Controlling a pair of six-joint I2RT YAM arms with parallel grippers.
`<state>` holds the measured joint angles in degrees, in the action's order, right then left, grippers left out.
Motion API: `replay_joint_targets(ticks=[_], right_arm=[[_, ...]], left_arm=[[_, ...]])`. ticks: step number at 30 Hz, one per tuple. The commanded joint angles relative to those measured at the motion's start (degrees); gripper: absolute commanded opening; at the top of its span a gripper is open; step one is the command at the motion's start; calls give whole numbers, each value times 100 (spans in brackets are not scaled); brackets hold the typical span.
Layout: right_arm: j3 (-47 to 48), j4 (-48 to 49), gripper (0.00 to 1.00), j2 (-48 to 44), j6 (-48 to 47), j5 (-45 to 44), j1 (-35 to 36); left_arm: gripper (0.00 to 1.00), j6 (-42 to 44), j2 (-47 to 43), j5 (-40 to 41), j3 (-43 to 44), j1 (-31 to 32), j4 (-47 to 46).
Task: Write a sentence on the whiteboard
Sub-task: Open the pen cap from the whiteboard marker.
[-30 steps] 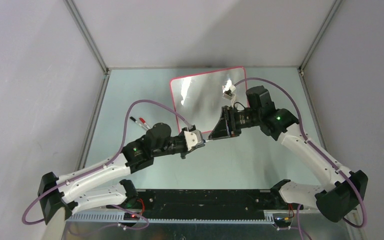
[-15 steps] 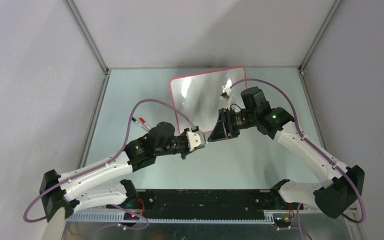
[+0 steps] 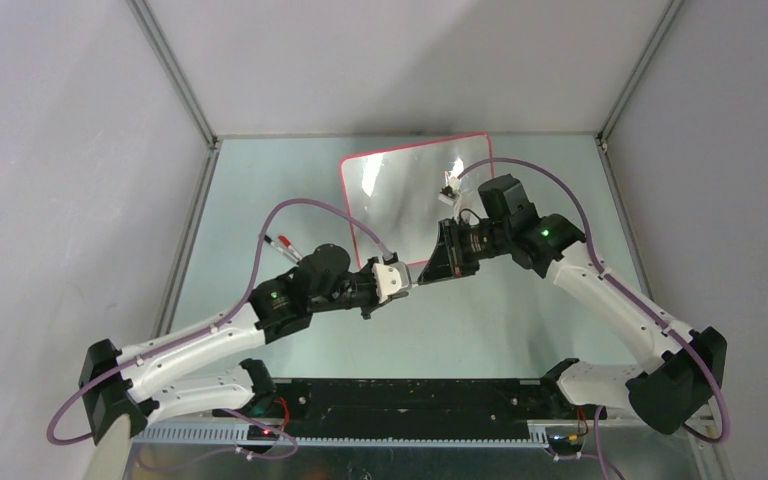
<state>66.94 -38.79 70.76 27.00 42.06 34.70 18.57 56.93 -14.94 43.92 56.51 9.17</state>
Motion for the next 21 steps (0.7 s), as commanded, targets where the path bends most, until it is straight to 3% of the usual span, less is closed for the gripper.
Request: replay_joint_targets(ticks=[1, 6, 13, 17, 21], right_arm=[[285, 136, 0, 20, -36, 306, 174], [285, -38, 0, -91, -193, 555, -182], [408, -949, 0, -416, -891, 841, -1376], [409, -999, 0, -472, -912, 828, -1448], [385, -902, 0, -531, -754, 488, -1495]], left_arm=[[0, 52, -53, 209, 48, 60, -615], [0, 36, -134, 529, -328, 57, -905], [0, -99, -298, 1273, -1178, 44, -1167], [0, -320, -357, 1422, -1466, 47, -1294], [0, -782, -540, 2229, -1606, -16, -1402]])
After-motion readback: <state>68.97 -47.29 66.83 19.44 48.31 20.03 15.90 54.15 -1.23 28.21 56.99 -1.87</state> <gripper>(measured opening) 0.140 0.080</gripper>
